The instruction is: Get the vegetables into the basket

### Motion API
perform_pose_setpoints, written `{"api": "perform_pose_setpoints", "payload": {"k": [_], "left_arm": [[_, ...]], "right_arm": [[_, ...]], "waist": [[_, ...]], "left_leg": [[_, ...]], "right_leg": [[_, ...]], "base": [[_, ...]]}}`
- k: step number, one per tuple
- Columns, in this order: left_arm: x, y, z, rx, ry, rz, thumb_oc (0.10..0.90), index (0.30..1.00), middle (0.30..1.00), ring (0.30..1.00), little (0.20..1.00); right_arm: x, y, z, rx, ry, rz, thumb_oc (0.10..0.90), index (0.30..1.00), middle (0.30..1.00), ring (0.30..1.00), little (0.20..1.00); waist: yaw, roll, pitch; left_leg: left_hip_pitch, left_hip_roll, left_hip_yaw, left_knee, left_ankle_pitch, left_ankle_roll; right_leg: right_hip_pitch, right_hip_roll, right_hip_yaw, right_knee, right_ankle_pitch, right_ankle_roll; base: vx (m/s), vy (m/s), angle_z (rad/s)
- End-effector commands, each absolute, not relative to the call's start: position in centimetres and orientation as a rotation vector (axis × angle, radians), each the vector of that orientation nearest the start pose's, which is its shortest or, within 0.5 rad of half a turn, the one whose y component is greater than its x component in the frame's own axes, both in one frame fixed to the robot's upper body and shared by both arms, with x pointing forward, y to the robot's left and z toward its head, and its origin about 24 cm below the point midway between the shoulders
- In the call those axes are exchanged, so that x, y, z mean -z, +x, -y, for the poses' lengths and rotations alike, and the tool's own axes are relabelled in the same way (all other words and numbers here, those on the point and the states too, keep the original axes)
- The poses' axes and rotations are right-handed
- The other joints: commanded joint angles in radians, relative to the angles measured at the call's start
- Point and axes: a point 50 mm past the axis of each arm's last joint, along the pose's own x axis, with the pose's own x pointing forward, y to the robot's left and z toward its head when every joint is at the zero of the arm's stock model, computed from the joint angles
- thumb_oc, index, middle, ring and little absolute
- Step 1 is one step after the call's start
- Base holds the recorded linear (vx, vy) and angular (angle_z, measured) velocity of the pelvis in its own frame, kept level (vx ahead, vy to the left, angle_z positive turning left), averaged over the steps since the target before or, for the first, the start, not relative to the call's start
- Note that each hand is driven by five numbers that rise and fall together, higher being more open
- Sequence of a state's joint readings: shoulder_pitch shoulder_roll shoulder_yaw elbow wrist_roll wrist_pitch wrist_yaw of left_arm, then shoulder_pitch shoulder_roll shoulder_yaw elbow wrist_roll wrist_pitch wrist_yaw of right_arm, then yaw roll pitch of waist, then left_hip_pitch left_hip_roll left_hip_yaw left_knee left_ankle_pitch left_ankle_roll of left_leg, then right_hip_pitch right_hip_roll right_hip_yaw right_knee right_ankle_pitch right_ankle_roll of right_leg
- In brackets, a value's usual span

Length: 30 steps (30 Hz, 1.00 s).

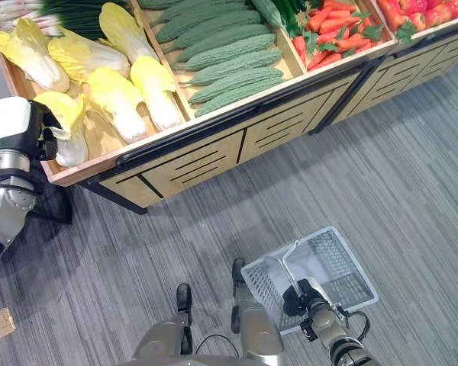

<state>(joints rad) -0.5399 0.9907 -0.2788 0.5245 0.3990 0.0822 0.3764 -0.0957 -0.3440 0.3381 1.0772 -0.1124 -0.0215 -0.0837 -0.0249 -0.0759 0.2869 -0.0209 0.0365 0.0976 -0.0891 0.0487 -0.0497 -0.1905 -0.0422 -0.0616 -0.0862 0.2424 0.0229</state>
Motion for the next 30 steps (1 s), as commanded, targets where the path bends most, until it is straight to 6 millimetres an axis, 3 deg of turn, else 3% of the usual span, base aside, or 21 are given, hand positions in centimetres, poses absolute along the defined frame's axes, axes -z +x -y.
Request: {"api": "perform_pose_setpoints", "payload": {"k": [1, 9, 10, 25, 30], "left_arm": [[-21.0, 31.8, -33.5, -0.563, 1.406, 0.265, 0.4, 0.3, 0.3, 0.3, 0.3], [-21.5, 29.2, -32.5, -0.554, 1.371, 0.383, 0.4, 0.3, 0.3, 0.3, 0.3], [-21.3, 27.8, -32.1, -0.539, 1.332, 0.412, 0.4, 0.3, 0.3, 0.3, 0.3], [-19.5, 24.9, -29.5, -0.43, 1.204, 0.457, 0.4, 0.3, 0.3, 0.3, 0.3], [-17.7, 23.6, -28.9, -0.398, 1.107, 0.407, 0.4, 0.3, 0.3, 0.3, 0.3]], "right_arm": [[14.6, 11.0, 25.7, -0.126, -0.675, -1.116, 0.4, 0.3, 0.3, 0.3, 0.3], [15.3, 8.8, 25.9, -0.114, -0.642, -1.222, 0.4, 0.3, 0.3, 0.3, 0.3], [15.4, 8.4, 26.0, -0.115, -0.636, -1.247, 0.4, 0.3, 0.3, 0.3, 0.3], [15.6, 8.2, 25.7, -0.103, -0.599, -1.271, 0.4, 0.3, 0.3, 0.3, 0.3], [15.6, 8.3, 25.8, -0.09, -0.595, -1.274, 0.4, 0.3, 0.3, 0.3, 0.3]], "waist": [[0.006, 0.03, -0.113], [0.023, 0.039, -0.183], [0.034, 0.04, -0.206], [0.047, 0.041, -0.239], [0.052, 0.047, -0.233]], "left_leg": [[0.004, -0.033, 0.025, 0.002, -0.079, 0.038], [0.068, -0.039, 0.001, 0.002, -0.098, 0.046], [0.084, -0.043, -0.007, 0.002, -0.105, 0.05], [0.121, -0.05, -0.025, 0.002, -0.116, 0.063], [0.135, -0.057, -0.025, 0.002, -0.124, 0.078]], "right_leg": [[0.107, -0.063, -0.012, -0.001, -0.176, 0.127], [0.183, -0.069, -0.038, -0.001, -0.196, 0.127], [0.204, -0.072, -0.047, -0.001, -0.2, 0.126], [0.251, -0.08, -0.061, 0.002, -0.211, 0.123], [0.247, -0.087, -0.053, 0.034, -0.218, 0.124]], "base": [[0.0, 0.022, 0.11], [-0.02, 0.026, 0.1], [-0.05, 0.039, 0.04], [-0.02, 0.007, 0.06], [-0.06, 0.047, 0.01]]}}
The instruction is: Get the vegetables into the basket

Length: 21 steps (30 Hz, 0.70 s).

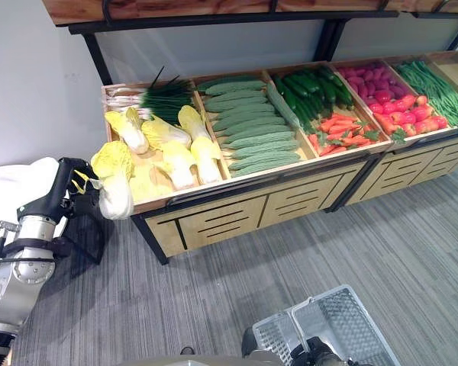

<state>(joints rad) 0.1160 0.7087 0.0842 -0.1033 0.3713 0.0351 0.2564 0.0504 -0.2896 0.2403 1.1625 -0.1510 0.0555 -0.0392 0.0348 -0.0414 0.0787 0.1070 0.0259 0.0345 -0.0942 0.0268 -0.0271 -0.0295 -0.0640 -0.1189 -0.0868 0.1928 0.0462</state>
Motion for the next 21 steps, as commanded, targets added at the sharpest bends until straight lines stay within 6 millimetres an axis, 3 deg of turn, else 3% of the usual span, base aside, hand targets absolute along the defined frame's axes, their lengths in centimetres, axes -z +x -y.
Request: {"api": "perform_pose_setpoints", "payload": {"k": [1, 10, 21], "left_arm": [[-17.6, 23.5, -28.7, -0.39, 1.103, 0.408, 0.4, 0.3, 0.3, 0.3, 0.3], [-16.6, 22.6, -27.4, -0.323, 0.972, 0.399, 0.4, 0.3, 0.3, 0.3, 0.3], [-17.6, 23.0, -27.1, -0.302, 1.029, 0.427, 0.4, 0.3, 0.3, 0.3, 0.3]], "right_arm": [[15.5, 8.5, 25.9, -0.09, -0.604, -1.266, 0.4, 0.3, 0.3, 0.3, 0.3], [15.6, 8.5, 25.5, -0.098, -0.607, -1.263, 0.4, 0.3, 0.3, 0.3, 0.3], [15.3, 9.5, 25.9, -0.078, -0.62, -1.238, 0.4, 0.3, 0.3, 0.3, 0.3]], "waist": [[-0.007, 0.014, -0.024], [-0.009, 0.015, -0.021], [-0.015, 0.018, 0.004]], "left_leg": [[0.009, -0.047, 0.039, 0.007, -0.103, 0.059], [0.027, -0.055, 0.041, 0.007, -0.112, 0.071], [0.026, -0.078, 0.063, 0.007, -0.122, 0.094]], "right_leg": [[0.085, -0.066, 0.008, 0.04, -0.169, 0.101], [0.095, -0.075, 0.009, 0.052, -0.178, 0.105], [0.06, -0.094, 0.032, 0.085, -0.152, 0.124]], "base": [[-0.03, 0.073, -0.02], [0.0, 0.013, 0.0], [-0.02, 0.07, -0.03]]}}
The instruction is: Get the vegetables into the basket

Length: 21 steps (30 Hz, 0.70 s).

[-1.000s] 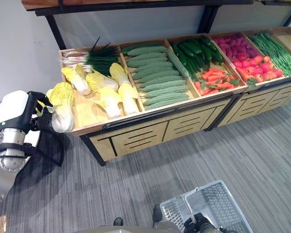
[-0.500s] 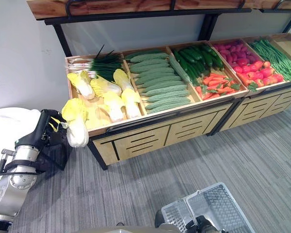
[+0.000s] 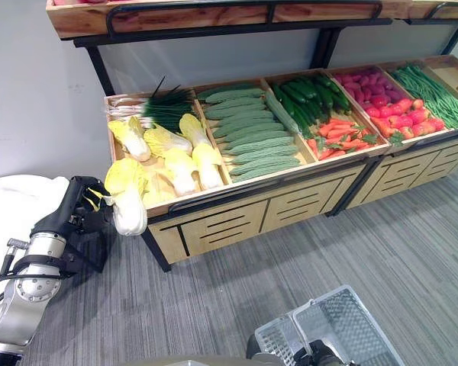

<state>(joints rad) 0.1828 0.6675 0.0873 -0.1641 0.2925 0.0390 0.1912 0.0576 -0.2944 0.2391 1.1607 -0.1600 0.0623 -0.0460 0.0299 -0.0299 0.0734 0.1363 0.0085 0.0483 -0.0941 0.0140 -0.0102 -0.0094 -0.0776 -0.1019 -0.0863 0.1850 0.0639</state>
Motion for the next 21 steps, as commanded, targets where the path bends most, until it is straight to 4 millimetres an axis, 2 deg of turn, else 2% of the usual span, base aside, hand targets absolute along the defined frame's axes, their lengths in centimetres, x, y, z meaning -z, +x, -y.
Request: {"api": "perform_pose_setpoints", "payload": {"k": [1, 7, 10, 12, 13, 14, 15, 16, 17, 18, 19, 21], "left_arm": [[-17.7, 23.0, -27.0, -0.299, 1.029, 0.431, 0.4, 0.3, 0.3, 0.3, 0.3], [-17.7, 23.2, -26.5, -0.282, 1.006, 0.446, 0.4, 0.3, 0.3, 0.3, 0.3], [-17.9, 23.6, -26.0, -0.261, 1.0, 0.462, 0.4, 0.3, 0.3, 0.3, 0.3], [-18.0, 23.7, -25.9, -0.257, 0.997, 0.467, 0.4, 0.3, 0.3, 0.3, 0.3], [-18.0, 23.9, -25.8, -0.253, 0.997, 0.468, 0.4, 0.3, 0.3, 0.3, 0.3], [-18.0, 24.2, -25.7, -0.247, 0.991, 0.468, 0.4, 0.3, 0.3, 0.3, 0.3], [-18.1, 24.2, -25.7, -0.248, 0.99, 0.469, 0.4, 0.3, 0.3, 0.3, 0.3], [-18.0, 24.3, -25.6, -0.246, 0.986, 0.467, 0.4, 0.3, 0.3, 0.3, 0.3], [-18.0, 24.3, -25.7, -0.251, 0.984, 0.464, 0.4, 0.3, 0.3, 0.3, 0.3], [-18.0, 24.3, -25.7, -0.255, 0.986, 0.462, 0.4, 0.3, 0.3, 0.3, 0.3], [-18.0, 24.2, -25.9, -0.261, 0.984, 0.458, 0.4, 0.3, 0.3, 0.3, 0.3], [-17.9, 24.1, -26.0, -0.264, 0.984, 0.45, 0.4, 0.3, 0.3, 0.3, 0.3]], "right_arm": [[15.2, 9.5, 26.0, -0.074, -0.619, -1.241, 0.4, 0.3, 0.3, 0.3, 0.3], [15.3, 9.0, 25.9, -0.054, -0.599, -1.246, 0.4, 0.3, 0.3, 0.3, 0.3], [15.3, 9.0, 25.9, -0.055, -0.603, -1.245, 0.4, 0.3, 0.3, 0.3, 0.3], [15.3, 9.0, 25.9, -0.057, -0.605, -1.242, 0.4, 0.3, 0.3, 0.3, 0.3], [15.3, 9.1, 25.9, -0.057, -0.607, -1.238, 0.4, 0.3, 0.3, 0.3, 0.3], [15.2, 9.3, 25.8, -0.066, -0.617, -1.233, 0.4, 0.3, 0.3, 0.3, 0.3], [15.2, 9.3, 25.9, -0.066, -0.618, -1.231, 0.4, 0.3, 0.3, 0.3, 0.3], [15.2, 9.4, 25.9, -0.07, -0.624, -1.229, 0.4, 0.3, 0.3, 0.3, 0.3], [15.2, 9.5, 25.8, -0.076, -0.632, -1.222, 0.4, 0.3, 0.3, 0.3, 0.3], [15.1, 9.7, 25.8, -0.078, -0.636, -1.213, 0.4, 0.3, 0.3, 0.3, 0.3], [15.1, 10.0, 25.7, -0.084, -0.648, -1.207, 0.4, 0.3, 0.3, 0.3, 0.3], [15.1, 10.3, 25.6, -0.09, -0.657, -1.2, 0.4, 0.3, 0.3, 0.3, 0.3]], "waist": [[-0.009, 0.005, 0.012], [-0.026, 0.009, 0.035], [-0.037, 0.023, 0.056], [-0.04, 0.026, 0.063], [-0.04, 0.031, 0.069], [-0.038, 0.048, 0.085], [-0.04, 0.049, 0.088], [-0.04, 0.056, 0.09], [-0.038, 0.061, 0.091], [-0.034, 0.061, 0.089], [-0.024, 0.055, 0.078], [-0.018, 0.05, 0.07]], "left_leg": [[-0.001, -0.063, 0.054, 0.009, -0.112, 0.082], [0.002, -0.085, 0.11, 0.023, -0.132, 0.107], [-0.002, -0.096, 0.159, 0.007, -0.125, 0.115], [-0.003, -0.095, 0.172, 0.007, -0.128, 0.116], [-0.008, -0.093, 0.189, 0.007, -0.128, 0.114], [-0.004, -0.079, 0.22, 0.007, -0.132, 0.108], [-0.008, -0.077, 0.231, 0.007, -0.127, 0.109], [0.003, -0.069, 0.226, 0.007, -0.134, 0.101], [0.005, -0.06, 0.239, 0.007, -0.133, 0.095], [0.005, -0.054, 0.25, 0.007, -0.132, 0.093], [0.004, -0.045, 0.277, 0.007, -0.133, 0.082], [0.004, -0.043, 0.291, 0.007, -0.132, 0.076]], "right_leg": [[0.037, -0.083, 0.021, 0.087, -0.136, 0.11], [0.006, -0.098, 0.069, 0.091, -0.063, 0.136], [-0.047, -0.106, 0.097, 0.111, 0.004, 0.155], [-0.061, -0.112, 0.086, 0.123, 0.016, 0.159], [-0.074, -0.117, 0.068, 0.128, 0.029, 0.158], [-0.101, -0.134, -0.035, 0.165, -0.001, 0.157], [-0.105, -0.133, -0.045, 0.17, 0.0, 0.15], [-0.095, -0.146, -0.103, 0.196, -0.047, 0.155], [-0.086, -0.153, -0.161, 0.221, -0.082, 0.144], [-0.076, -0.153, -0.196, 0.231, -0.108, 0.136], [-0.043, -0.147, -0.26, 0.224, -0.131, 0.131], [-0.014, -0.137, -0.281, 0.187, -0.122, 0.135]], "base": [[-0.02, 0.104, -0.24], [-0.02, 0.136, -0.28], [-0.07, 0.166, -0.53], [-0.05, 0.094, -0.49], [-0.04, 0.125, -0.7], [-0.06, 0.075, -0.66], [0.02, 0.061, -0.65], [0.03, -0.015, -0.47], [0.07, -0.023, -0.38], [0.07, -0.138, -0.37], [0.06, -0.126, -0.43], [0.07, -0.134, -0.71]]}}
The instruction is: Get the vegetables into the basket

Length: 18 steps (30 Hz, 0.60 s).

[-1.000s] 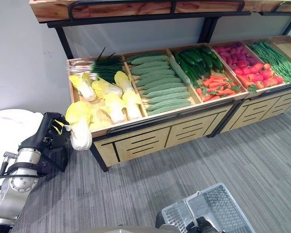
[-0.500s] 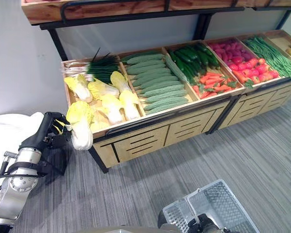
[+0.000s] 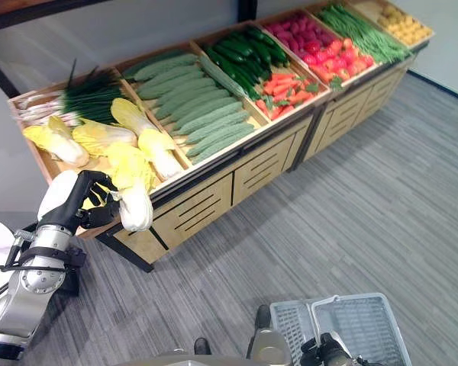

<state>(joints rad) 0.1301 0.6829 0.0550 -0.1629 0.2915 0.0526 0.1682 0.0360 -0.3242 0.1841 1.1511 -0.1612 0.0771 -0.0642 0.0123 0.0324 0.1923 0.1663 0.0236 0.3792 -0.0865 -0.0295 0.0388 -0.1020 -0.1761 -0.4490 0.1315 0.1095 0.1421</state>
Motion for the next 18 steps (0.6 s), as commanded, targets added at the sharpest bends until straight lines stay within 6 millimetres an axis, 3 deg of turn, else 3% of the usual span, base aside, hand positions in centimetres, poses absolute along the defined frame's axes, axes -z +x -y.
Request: {"api": "perform_pose_setpoints", "payload": {"k": [1, 6, 11, 14, 16, 18], "left_arm": [[-17.7, 23.9, -26.2, -0.267, 0.984, 0.441, 0.4, 0.3, 0.3, 0.3, 0.3], [-16.9, 23.6, -26.3, -0.26, 0.951, 0.412, 0.4, 0.3, 0.3, 0.3, 0.3], [-15.9, 23.7, -26.0, -0.232, 0.887, 0.376, 0.4, 0.3, 0.3, 0.3, 0.3], [-15.7, 23.8, -26.0, -0.224, 0.86, 0.368, 0.4, 0.3, 0.3, 0.3, 0.3], [-15.5, 24.0, -25.9, -0.212, 0.846, 0.358, 0.4, 0.3, 0.3, 0.3, 0.3], [-15.7, 24.2, -25.7, -0.212, 0.822, 0.372, 0.4, 0.3, 0.3, 0.3, 0.3]], "right_arm": [[15.0, 10.5, 25.6, -0.095, -0.662, -1.193, 0.4, 0.3, 0.3, 0.3, 0.3], [15.0, 10.5, 25.7, -0.099, -0.672, -1.192, 0.4, 0.3, 0.3, 0.3, 0.3], [14.8, 10.6, 26.2, -0.085, -0.677, -1.188, 0.4, 0.3, 0.3, 0.3, 0.3], [14.5, 11.2, 26.4, -0.092, -0.693, -1.164, 0.4, 0.3, 0.3, 0.3, 0.3], [14.3, 11.5, 26.6, -0.109, -0.718, -1.162, 0.4, 0.3, 0.3, 0.3, 0.3], [14.1, 11.8, 27.1, -0.088, -0.723, -1.154, 0.4, 0.3, 0.3, 0.3, 0.3]], "waist": [[0.003, -0.015, -0.054], [0.004, -0.026, -0.076], [-0.006, -0.026, -0.081], [-0.004, -0.036, -0.066], [0.011, -0.048, -0.045], [0.024, -0.056, -0.032]], "left_leg": [[-0.026, -0.056, -0.033, -0.001, -0.087, 0.024], [-0.022, -0.041, -0.025, -0.001, -0.075, 0.0], [-0.014, -0.003, -0.041, 0.005, -0.064, -0.034], [-0.049, 0.027, -0.068, 0.099, -0.083, -0.053], [-0.101, 0.044, -0.123, 0.233, -0.092, -0.073], [-0.127, 0.017, -0.224, 0.218, -0.063, -0.078]], "right_leg": [[0.087, -0.035, 0.069, -0.051, -0.038, 0.062], [0.141, 0.008, 0.102, -0.166, -0.056, 0.041], [0.165, 0.049, 0.115, -0.185, -0.097, 0.008], [0.168, 0.073, 0.131, -0.178, -0.128, -0.022], [0.179, 0.085, 0.144, -0.169, -0.147, -0.046], [0.168, 0.082, 0.147, -0.158, -0.15, -0.058]], "base": [[0.08, -0.161, -0.46], [0.09, -0.206, -0.31], [0.1, -0.236, -0.02], [0.06, -0.245, 0.11], [0.02, -0.185, 0.11], [0.0, -0.032, 0.04]]}}
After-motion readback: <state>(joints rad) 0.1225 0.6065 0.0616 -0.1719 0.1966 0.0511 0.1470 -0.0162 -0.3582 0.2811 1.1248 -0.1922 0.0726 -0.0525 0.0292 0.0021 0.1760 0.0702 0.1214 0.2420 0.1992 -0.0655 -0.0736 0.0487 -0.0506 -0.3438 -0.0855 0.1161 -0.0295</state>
